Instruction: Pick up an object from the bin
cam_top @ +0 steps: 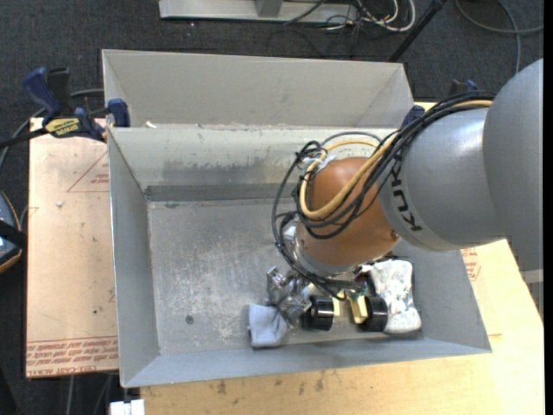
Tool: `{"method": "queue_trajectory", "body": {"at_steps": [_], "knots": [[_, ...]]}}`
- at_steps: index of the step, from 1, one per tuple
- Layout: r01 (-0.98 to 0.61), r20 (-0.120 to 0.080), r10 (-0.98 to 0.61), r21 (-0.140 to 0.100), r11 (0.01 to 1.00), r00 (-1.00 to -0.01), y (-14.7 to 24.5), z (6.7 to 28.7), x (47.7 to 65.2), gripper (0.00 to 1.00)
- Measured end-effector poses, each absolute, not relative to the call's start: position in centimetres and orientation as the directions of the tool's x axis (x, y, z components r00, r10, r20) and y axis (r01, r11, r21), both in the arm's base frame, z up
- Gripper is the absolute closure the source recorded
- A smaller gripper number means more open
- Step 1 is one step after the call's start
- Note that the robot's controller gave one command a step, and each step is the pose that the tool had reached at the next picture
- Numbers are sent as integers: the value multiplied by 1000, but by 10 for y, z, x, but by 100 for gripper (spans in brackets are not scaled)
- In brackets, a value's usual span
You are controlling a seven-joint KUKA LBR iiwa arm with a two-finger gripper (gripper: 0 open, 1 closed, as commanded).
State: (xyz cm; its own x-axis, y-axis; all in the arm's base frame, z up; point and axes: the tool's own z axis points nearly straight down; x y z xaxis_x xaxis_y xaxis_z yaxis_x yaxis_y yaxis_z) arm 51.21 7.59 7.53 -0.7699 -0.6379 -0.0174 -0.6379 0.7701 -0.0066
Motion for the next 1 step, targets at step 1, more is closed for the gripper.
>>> {"method": "queue_trajectory", "body": {"at_steps": [1], "knots": [[-638,-17,-638,-6,770,-770,76,75,512,100]]}}
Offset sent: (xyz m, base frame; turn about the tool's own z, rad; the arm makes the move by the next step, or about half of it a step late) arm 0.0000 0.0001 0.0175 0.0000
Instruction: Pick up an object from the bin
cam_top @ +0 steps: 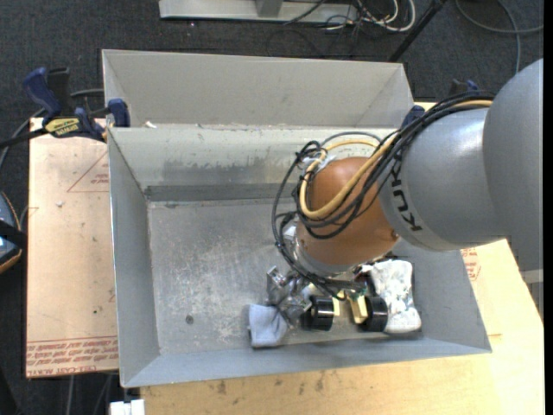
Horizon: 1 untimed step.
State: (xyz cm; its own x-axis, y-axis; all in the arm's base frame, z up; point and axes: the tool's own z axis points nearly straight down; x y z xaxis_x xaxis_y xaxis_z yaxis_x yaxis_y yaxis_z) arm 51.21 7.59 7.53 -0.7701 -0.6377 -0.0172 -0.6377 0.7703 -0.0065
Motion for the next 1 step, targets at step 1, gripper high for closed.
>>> {"method": "queue_trajectory", "body": {"at_steps": [1], "knots": [[-637,-14,-637,-5,771,-771,76,78,512,100]]}}
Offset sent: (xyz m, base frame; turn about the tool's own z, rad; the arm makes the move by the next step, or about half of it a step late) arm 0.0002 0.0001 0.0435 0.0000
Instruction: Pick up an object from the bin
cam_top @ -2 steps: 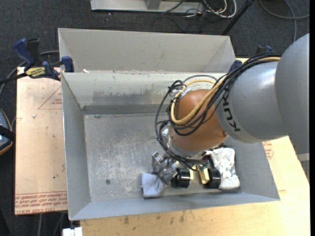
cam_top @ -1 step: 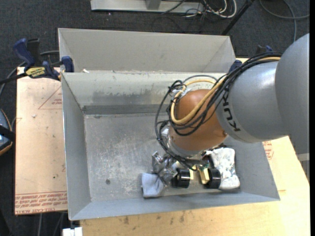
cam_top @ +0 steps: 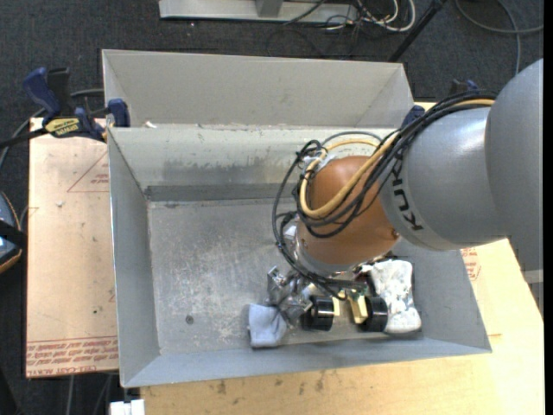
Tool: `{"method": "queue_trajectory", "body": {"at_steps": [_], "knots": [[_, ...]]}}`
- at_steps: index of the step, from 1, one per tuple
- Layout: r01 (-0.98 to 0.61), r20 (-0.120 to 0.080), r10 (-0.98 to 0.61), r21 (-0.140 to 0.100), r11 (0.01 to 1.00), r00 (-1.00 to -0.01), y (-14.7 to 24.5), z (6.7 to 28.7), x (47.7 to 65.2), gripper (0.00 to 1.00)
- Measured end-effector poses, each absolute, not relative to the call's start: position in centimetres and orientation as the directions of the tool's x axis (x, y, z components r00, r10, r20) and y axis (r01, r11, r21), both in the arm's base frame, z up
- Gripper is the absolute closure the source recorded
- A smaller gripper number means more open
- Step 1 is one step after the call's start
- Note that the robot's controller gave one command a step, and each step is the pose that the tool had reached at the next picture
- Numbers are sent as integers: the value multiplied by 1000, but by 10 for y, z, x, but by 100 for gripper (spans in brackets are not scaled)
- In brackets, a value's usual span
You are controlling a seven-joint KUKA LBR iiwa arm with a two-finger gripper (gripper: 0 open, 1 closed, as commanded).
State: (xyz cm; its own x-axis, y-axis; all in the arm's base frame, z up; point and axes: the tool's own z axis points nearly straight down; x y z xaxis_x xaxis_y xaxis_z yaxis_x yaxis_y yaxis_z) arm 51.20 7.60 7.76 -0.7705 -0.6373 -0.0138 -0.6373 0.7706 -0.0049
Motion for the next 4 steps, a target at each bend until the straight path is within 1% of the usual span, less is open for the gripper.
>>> {"method": "queue_trajectory", "body": {"at_steps": [1,2,3,4], "knots": [[-637,-3,-637,1,771,-771,76,86,510,100],[-636,4,-636,6,771,-771,76,103,508,100],[-636,-1,-636,1,772,-772,76,123,509,100],[-635,-7,-635,-2,772,-772,77,131,511,100]]}}
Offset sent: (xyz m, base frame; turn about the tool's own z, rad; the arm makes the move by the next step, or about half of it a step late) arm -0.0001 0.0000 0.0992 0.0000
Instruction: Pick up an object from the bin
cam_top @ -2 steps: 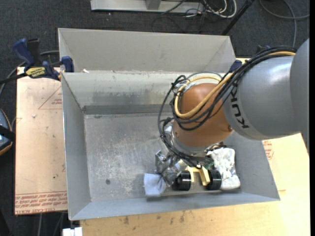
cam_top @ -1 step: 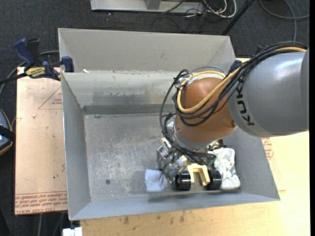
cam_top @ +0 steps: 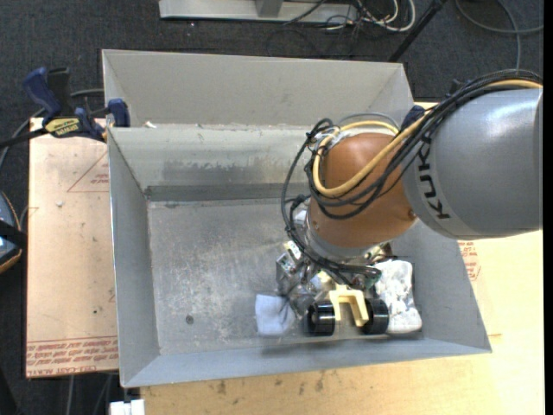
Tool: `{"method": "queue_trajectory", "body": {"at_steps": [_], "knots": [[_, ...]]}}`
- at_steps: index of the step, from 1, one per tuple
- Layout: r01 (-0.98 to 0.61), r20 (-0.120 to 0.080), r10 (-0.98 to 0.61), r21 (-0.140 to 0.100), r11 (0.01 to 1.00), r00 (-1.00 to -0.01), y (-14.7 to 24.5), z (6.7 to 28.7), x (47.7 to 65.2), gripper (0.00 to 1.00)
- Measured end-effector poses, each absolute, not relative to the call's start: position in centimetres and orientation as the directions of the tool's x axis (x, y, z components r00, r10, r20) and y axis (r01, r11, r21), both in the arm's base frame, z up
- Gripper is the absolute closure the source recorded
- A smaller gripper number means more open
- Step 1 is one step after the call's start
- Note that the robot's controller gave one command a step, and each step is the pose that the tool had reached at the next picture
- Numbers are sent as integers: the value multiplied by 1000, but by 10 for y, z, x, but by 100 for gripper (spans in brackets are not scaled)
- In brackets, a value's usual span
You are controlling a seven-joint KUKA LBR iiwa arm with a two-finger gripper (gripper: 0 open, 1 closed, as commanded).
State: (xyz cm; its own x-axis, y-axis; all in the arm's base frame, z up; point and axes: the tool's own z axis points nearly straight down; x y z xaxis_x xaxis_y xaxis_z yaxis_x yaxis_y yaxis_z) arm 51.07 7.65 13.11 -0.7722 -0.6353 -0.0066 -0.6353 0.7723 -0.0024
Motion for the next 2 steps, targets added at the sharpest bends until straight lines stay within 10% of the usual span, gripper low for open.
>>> {"method": "queue_trajectory", "body": {"at_steps": [2], "knots": [[-634,-3,-634,0,773,-773,77,148,510,100]]}}
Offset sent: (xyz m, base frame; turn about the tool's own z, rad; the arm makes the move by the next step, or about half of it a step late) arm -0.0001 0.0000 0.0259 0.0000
